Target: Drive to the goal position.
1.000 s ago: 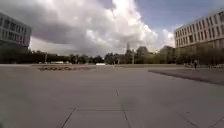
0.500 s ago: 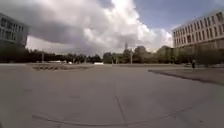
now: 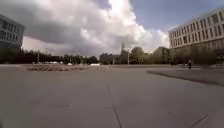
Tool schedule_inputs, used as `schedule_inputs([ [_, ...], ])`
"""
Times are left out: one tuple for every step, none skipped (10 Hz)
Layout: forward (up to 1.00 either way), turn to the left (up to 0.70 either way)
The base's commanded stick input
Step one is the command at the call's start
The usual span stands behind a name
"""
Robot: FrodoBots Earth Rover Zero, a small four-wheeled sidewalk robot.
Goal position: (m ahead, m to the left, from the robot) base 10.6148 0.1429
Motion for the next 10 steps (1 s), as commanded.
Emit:
schedule_inputs([
  [0.70, 0.00],
  [0.70, 0.00],
  [0.70, 0.00],
  [0.70, 0.00],
  [0.70, 0.00],
  [0.70, 0.00],
  [0.70, 0.00],
  [0.70, 0.00],
  [0.70, 0.00],
  [0.70, 0.00],
])
